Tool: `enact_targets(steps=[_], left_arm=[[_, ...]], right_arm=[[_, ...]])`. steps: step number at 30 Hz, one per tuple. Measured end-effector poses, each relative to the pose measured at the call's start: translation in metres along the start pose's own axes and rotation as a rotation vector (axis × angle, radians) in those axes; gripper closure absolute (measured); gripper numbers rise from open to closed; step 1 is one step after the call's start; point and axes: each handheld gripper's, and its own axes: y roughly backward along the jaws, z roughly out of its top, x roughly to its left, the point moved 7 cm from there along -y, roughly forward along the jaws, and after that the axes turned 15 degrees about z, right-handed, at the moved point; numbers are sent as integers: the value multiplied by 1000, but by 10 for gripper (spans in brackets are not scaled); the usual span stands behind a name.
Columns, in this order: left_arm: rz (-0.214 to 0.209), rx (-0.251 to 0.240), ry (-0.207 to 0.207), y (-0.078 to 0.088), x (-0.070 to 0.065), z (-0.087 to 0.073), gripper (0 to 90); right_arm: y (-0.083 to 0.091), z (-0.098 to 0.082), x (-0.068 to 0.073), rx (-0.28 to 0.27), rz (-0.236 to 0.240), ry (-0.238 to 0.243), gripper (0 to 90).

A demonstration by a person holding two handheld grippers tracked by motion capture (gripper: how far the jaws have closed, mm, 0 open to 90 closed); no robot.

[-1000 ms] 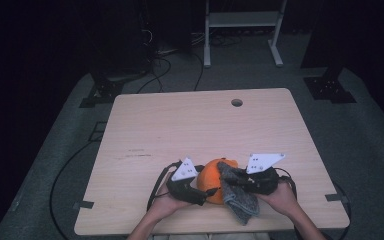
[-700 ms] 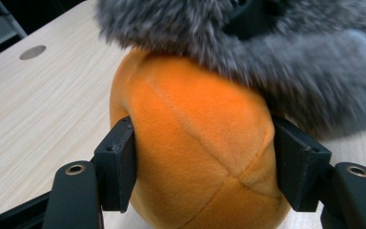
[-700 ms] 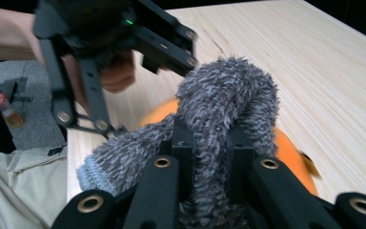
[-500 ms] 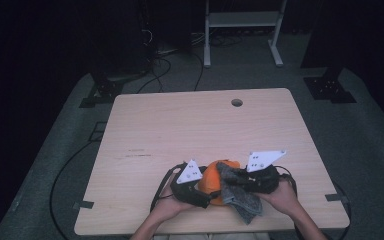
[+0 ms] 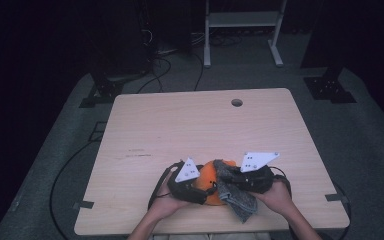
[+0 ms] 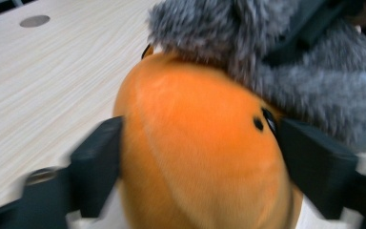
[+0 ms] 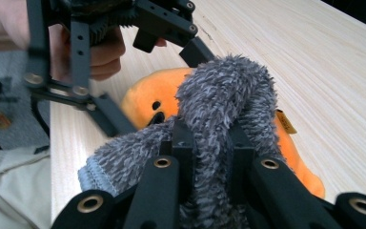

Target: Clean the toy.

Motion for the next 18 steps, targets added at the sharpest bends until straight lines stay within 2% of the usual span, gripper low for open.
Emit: enact_targets(steps=[2, 4, 6, 7, 8, 9, 10, 11, 12, 14, 16, 18], left_arm=[[-4, 23, 10, 4, 7, -7, 252], [-22, 29, 28, 6, 10, -11, 251], [-49, 20, 76, 5, 10, -7, 170], [-49, 20, 76, 5, 10, -7, 123], [-48, 17, 106, 3, 10, -2, 131], [-40, 23, 96, 3, 10, -2, 160], [-23, 24, 68, 4, 11, -4, 224], [-23, 24, 68, 4, 11, -4, 261], [-16, 29, 59, 5, 13, -7, 261], [-23, 34, 89, 8, 20, -17, 284], [-28, 34, 104, 9, 22, -18, 284], [-30, 37, 101, 9, 22, -19, 285]], right_arm=[[3, -6, -2, 5, 4, -17, 779], [6, -16, -4, 39, -1, -31, 777], [6, -20, -4, 22, 12, -57, 777], [5, -19, -3, 33, -1, -44, 777], [3, -16, -1, 40, -21, -23, 777], [2, -13, 2, 26, -13, -16, 777], [0, -9, 4, 10, 6, -17, 776], [0, -9, 4, 10, 6, -17, 776], [0, -8, 5, 13, 7, -9, 776], [0, -15, 4, 26, 18, -17, 773], [2, -24, 2, 53, 10, -32, 773], [3, -26, 1, 53, 23, -48, 775]])
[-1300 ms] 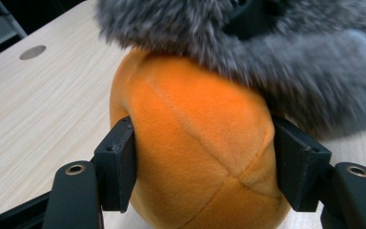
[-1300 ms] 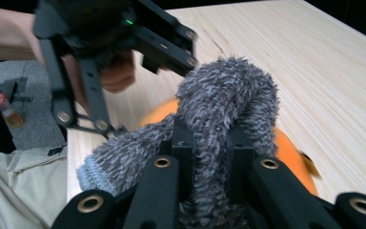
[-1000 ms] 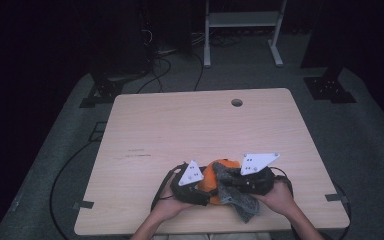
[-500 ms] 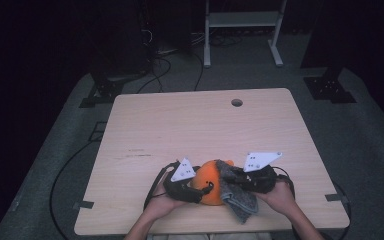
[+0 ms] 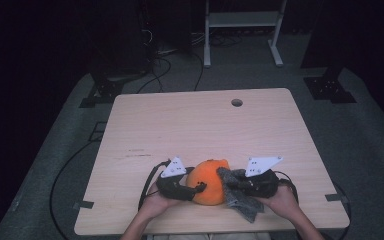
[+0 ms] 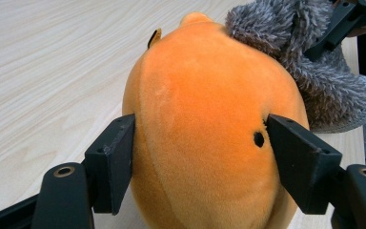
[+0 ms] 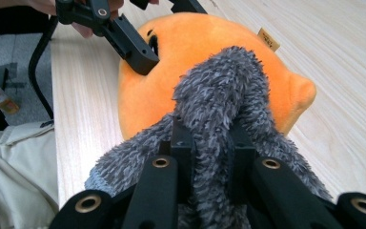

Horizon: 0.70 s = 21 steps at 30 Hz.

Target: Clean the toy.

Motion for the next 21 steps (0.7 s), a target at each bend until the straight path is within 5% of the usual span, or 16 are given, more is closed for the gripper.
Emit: enact_targets(steps=[2, 3, 6, 11, 12, 16, 21], left_arm=[[7, 0, -1, -1, -1, 0, 289], [7, -2, -1, -2, 0, -1, 297], [14, 7, 6, -1, 4, -6, 302], [-5, 7, 26, 1, 7, -9, 302], [-5, 5, 28, 1, 7, -8, 301], [26, -10, -45, -1, -2, -6, 294], [12, -8, -35, 2, -1, -7, 276]], right_arm=[[0, 1, 0, 6, -7, 2, 775], [0, 9, 2, -40, 15, -4, 774], [-6, 19, 7, -63, 37, 30, 772], [-9, 10, 4, -29, 31, 23, 775], [-5, 1, -1, -20, 30, -8, 775], [-2, 2, -2, -49, 13, -34, 772], [-4, 14, -7, -73, -23, -25, 771]])
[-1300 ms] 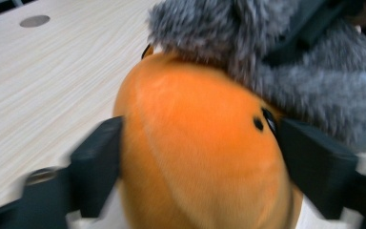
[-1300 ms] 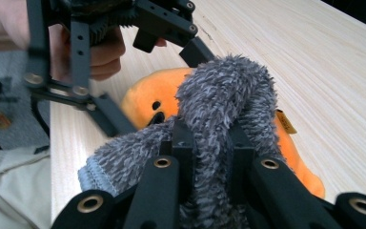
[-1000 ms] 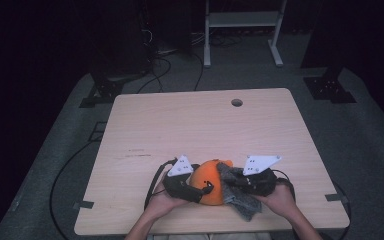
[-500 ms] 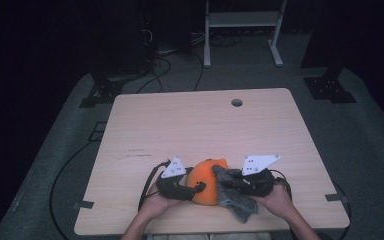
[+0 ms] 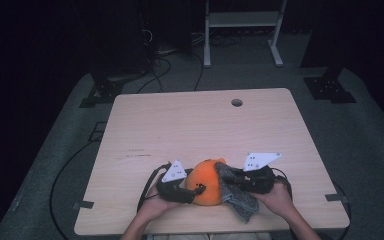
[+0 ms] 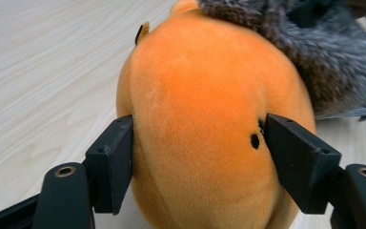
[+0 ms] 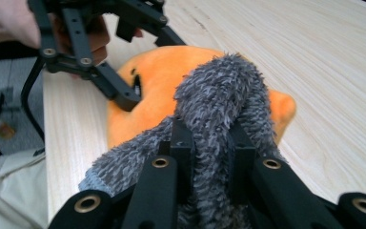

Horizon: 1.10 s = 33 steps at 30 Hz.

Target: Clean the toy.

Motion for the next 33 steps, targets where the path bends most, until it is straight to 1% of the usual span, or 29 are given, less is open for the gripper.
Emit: enact_targets(steps=[1, 2, 3, 4, 5, 6, 7, 8, 9, 11, 12, 13, 14, 15, 16, 17, 18, 19, 20, 21, 22, 23, 24, 26, 27, 28, 29, 32, 33], left_arm=[[-34, -14, 28, 0, 0, 1, 251], [-56, -19, 51, 0, 1, 2, 221], [-68, -17, 72, -1, 3, 3, 192], [-68, -17, 72, -1, 3, 3, 164], [-83, -10, 87, -3, 3, 2, 142], [-86, -1, 103, -6, 3, 2, 142], [-25, -10, 65, -8, 1, 4, 240], [-25, -10, 65, -8, 1, 4, 267], [42, -39, 28, -8, 0, 12, 298], [112, -95, -1, -8, -1, 20, 328], [112, -95, -1, -8, -1, 20, 328], [144, -102, -27, -10, -2, 21, 328], [122, -87, -18, -12, -4, 20, 269], [107, -74, -3, -12, -3, 18, 233], [107, -74, -3, -12, -3, 18, 189], [58, -71, 63, -8, 1, 18, 154], [32, -67, 113, -7, 4, 19, 124], [32, -67, 113, -7, 4, 19, 106], [-21, -26, 194, -10, 9, 16, 101], [-41, 5, 215, -13, 9, 13, 110], [-37, 11, 212, -14, 8, 10, 149], [-14, 3, 188, -13, 8, 10, 209], [-1, 12, 169, -11, 7, 9, 255], [-1, 17, 161, -9, 7, 8, 273], [-5, 18, 161, -9, 7, 7, 273], [-5, 18, 161, -9, 7, 7, 274], [-13, 14, 169, -8, 8, 5, 276], [-8, 14, 155, -8, 7, 6, 284], [-6, 5, 131, -8, 5, 6, 287]], right_arm=[[1, -5, -3, -15, 15, -31, 770], [1, -8, -2, -14, 21, -39, 771], [2, -11, -1, -10, 30, -35, 771], [1, -13, 2, -14, 42, -28, 770], [0, -14, 3, -19, 53, -28, 770], [0, -14, 3, -19, 53, -28, 770], [-1, -11, 4, -12, 35, -15, 770], [-1, -11, 4, -12, 35, -15, 770], [0, -6, 0, -24, 22, -19, 770], [2, 0, -3, -43, -1, -9, 771], [2, 0, -3, -43, -1, -9, 771], [2, 4, -5, -66, 1, -13, 771], [-4, 4, -6, -58, 9, -10, 771], [-8, 2, -5, -41, 6, -4, 772], [-8, 2, -5, -41, 6, -4, 772], [-13, -4, -3, -25, 27, -2, 773], [-13, -4, -1, -18, 33, 6, 774], [-13, -5, 2, -8, 37, 16, 774], [-14, -5, 5, -7, 40, 27, 774], [-15, -5, 7, 0, 41, 34, 774], [-15, -5, 8, 6, 37, 44, 773], [-13, -5, 8, 5, 34, 42, 773], [-11, -5, 5, -6, 30, 26, 774], [-5, -11, -2, -29, 33, -21, 775], [-2, -14, -6, -32, 25, -41, 775], [-2, -14, -6, -32, 25, -41, 775], [3, -22, -12, -14, -1, -63, 775], [7, -24, -14, -12, -13, -72, 775], [10, -14, -13, -64, -15, -63, 776]])
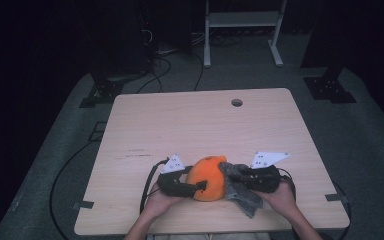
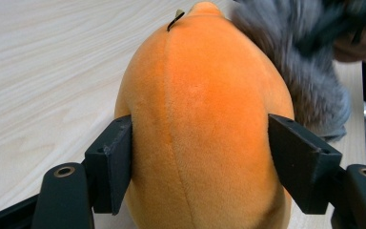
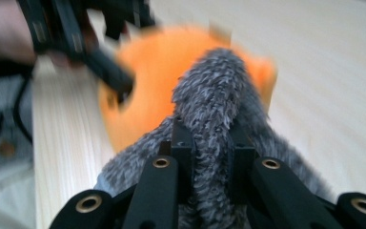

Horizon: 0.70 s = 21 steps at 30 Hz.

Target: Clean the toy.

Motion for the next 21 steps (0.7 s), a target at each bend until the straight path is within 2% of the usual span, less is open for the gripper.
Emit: enact_targets(steps=[3, 5, 7, 9, 11, 12, 15, 16, 18, 20, 21], left_arm=[[5, -5, -22, 1, -2, 0, 289], [5, -6, -22, 1, -1, 0, 288], [0, -9, -23, 2, -1, -1, 288], [11, -7, -46, 1, -4, 1, 287], [14, -9, -61, 1, -6, 2, 287], [25, -15, -95, 1, -9, 3, 288], [29, -28, -146, 2, -16, 3, 289], [29, -28, -146, 2, -16, 3, 288], [28, -22, -153, 3, -18, 4, 265], [-7, -15, -100, 3, -16, 5, 179], [-7, -15, -100, 3, -16, 5, 138]], right_arm=[[-1, 15, 0, -48, 1, 8, 775], [-6, 11, -2, -11, -6, 3, 773], [-7, 2, -5, 11, 7, -21, 768], [-2, -7, -8, 45, 19, -48, 759], [1, -11, -9, 55, 20, -51, 759], [6, -12, -10, 45, 26, -62, 762], [9, 8, -7, -44, 21, -27, 763], [8, 12, -6, -53, 21, -25, 763], [1, 10, -8, -23, 21, -23, 766], [-2, 4, -5, -5, 32, -20, 768], [-1, 2, -3, 7, 32, -6, 768]])
